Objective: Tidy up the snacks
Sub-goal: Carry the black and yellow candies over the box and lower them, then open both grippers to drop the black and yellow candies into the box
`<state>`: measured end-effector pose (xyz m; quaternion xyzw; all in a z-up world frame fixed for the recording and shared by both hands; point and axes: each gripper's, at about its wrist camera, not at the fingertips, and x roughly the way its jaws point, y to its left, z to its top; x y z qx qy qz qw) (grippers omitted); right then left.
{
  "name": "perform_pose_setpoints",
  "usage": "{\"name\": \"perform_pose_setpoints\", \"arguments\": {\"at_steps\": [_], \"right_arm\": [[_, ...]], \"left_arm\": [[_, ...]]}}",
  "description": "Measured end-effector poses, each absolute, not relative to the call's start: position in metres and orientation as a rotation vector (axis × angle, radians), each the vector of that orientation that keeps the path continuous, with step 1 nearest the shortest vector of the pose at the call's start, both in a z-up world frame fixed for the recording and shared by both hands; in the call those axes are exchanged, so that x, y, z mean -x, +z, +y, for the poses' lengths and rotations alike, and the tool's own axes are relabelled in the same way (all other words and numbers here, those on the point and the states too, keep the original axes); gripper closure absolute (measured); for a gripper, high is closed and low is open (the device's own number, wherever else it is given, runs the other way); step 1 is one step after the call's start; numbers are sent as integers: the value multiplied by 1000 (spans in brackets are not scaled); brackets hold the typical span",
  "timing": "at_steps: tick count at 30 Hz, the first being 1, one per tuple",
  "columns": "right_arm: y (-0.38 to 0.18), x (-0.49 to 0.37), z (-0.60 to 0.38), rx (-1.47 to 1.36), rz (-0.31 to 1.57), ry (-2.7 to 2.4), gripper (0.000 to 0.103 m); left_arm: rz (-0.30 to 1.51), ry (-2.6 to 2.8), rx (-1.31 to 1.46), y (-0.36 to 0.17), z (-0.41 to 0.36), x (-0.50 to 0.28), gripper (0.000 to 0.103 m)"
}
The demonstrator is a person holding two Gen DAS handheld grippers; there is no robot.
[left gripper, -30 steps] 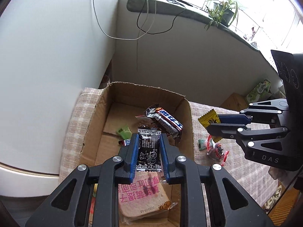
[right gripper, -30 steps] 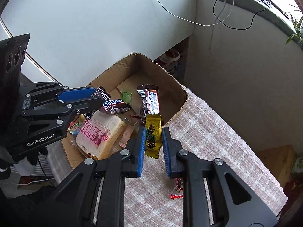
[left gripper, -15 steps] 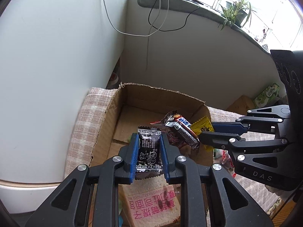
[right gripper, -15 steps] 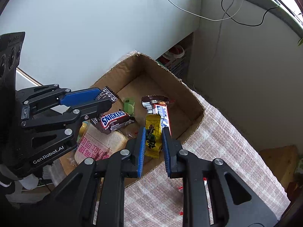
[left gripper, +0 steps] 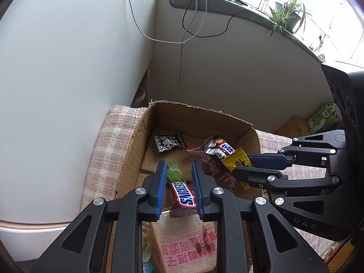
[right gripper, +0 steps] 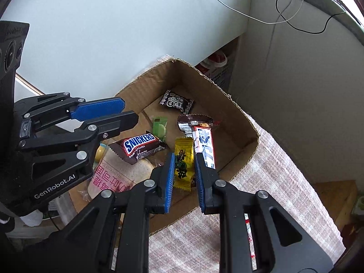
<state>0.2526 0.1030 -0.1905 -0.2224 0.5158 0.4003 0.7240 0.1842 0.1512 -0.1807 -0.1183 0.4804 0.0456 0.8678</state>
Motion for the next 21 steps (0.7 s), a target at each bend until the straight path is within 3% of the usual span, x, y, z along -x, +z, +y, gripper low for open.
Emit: {"name": "perform_pose_setpoints", "arguments": {"at_steps": [1, 3, 5, 14, 21], "right_arm": [[-190, -252, 103, 492, 1138, 884, 84], [-189, -252, 102, 498, 1131, 884, 72], [-185, -250, 100, 494, 1111, 887, 44], [-173, -255, 85, 478, 1085, 865, 36], [-161, -258, 65, 450, 1071, 850, 33]], "left_arm": [[1005, 98, 246, -181, 151, -184, 82], [1007, 100, 245, -181, 151, -184, 82], [1010, 104, 239, -181, 151, -183, 81], [1008, 108, 226, -177, 150, -181, 60], [1006, 110, 198, -171, 142, -176, 56]]}}
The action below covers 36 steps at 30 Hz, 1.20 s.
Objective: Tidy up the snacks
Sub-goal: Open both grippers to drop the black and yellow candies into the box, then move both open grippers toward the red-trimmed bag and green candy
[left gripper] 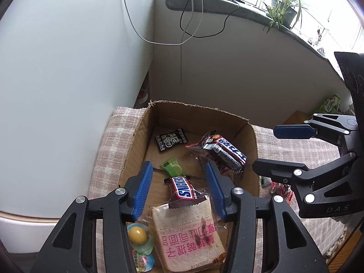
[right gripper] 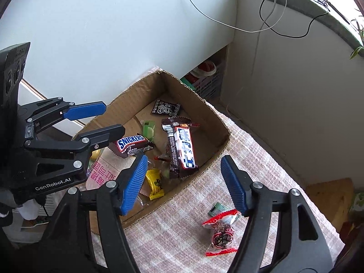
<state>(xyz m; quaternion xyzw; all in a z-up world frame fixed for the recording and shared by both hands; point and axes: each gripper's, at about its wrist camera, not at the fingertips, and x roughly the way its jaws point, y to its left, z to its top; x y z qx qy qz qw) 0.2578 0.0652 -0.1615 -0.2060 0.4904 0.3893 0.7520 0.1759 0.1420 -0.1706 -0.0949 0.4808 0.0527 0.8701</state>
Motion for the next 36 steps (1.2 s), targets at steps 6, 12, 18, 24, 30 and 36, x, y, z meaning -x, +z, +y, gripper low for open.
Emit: {"name": "perform_pose_setpoints", "arguments": {"at_steps": [6, 12, 18, 24, 30, 36], "right_arm": [[-150, -263, 29, 418, 1057, 827, 33], [-151, -273, -15, 397, 1079, 777, 33], [-166, -272, -45, 397, 1115, 747, 33], [-186, -259, -58, 415, 1151, 754, 33], [-207, -249, -54, 434, 1185, 779, 33], [-231, -248, -43, 463, 1212, 786, 33]], "left_arm": [[978, 98, 205, -160, 132, -164, 56], [963, 67, 205, -153, 109, -151, 56], [964, 28, 222, -154, 86, -139, 56], [974, -39, 231, -158, 58, -131, 56], [991, -106, 211, -163, 26, -127, 56], [1017, -146, 185, -172, 7, -130, 56]]}}
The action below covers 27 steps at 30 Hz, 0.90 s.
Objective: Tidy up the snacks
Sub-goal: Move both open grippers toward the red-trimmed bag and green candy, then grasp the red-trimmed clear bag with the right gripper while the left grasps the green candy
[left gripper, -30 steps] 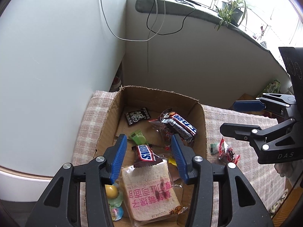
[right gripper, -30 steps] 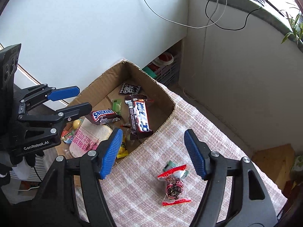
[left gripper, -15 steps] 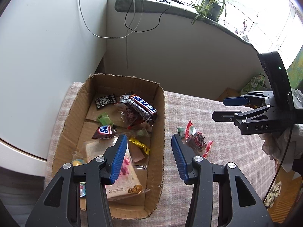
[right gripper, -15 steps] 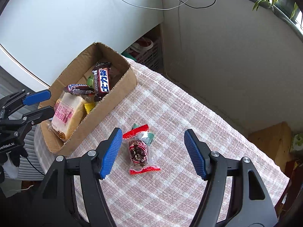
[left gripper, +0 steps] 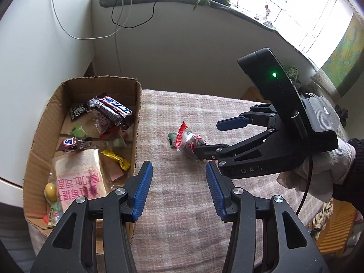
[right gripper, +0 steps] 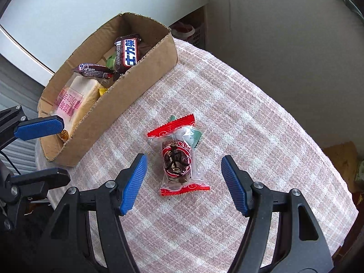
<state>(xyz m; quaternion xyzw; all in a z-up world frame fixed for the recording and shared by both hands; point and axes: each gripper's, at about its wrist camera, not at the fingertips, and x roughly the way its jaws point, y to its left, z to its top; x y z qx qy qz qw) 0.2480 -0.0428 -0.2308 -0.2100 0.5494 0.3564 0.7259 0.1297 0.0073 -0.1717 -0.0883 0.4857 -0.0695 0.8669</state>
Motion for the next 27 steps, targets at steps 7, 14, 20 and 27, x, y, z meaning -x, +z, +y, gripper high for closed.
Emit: {"name": "perform_pose_setpoints", "arguments": {"at_steps": [7, 14, 20, 27], "right_arm": [[-249, -258, -42, 441, 1244, 788, 37], [-263, -257, -38, 475, 1262, 826, 57], [-266, -260, -51, 450, 1261, 812, 61], [-266, -269, -86, 422, 1264, 764, 61]], "left_arm": [[1024, -163, 193, -179, 3, -137, 59], [1032, -167, 188, -184, 3, -145, 59], [1060, -194, 146, -192, -7, -158, 59], [1092, -227, 132, -206, -20, -191, 59]]}}
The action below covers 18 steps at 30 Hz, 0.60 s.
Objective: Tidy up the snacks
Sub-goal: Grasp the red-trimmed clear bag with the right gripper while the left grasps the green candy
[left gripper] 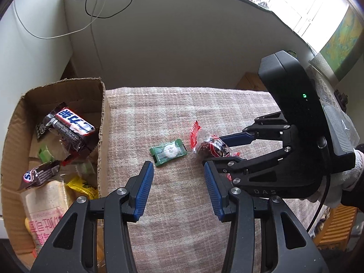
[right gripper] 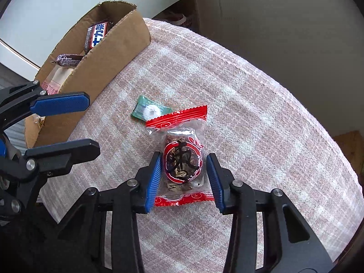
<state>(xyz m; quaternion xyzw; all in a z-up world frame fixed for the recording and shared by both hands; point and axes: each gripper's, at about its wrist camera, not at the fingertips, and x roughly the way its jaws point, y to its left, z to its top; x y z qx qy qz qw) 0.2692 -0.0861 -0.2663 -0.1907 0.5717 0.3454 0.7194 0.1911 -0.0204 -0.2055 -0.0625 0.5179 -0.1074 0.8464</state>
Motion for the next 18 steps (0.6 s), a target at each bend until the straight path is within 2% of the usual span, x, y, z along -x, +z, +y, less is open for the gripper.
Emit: {"name": "perform_pose_setpoints", "arguments": {"at_steps": [6, 11, 18], "right_arm": [[-264, -277, -107, 401, 1270, 738, 61], [-267, -282, -116, 386, 1268, 733, 61], [-269, -273, -108, 387, 1261, 732, 61]], "left_arm": [[1105, -240, 72, -217, -36, -223, 59], [1185, -245, 93, -235, -36, -246, 59], [1260, -299, 37, -244, -46, -243, 60]]}}
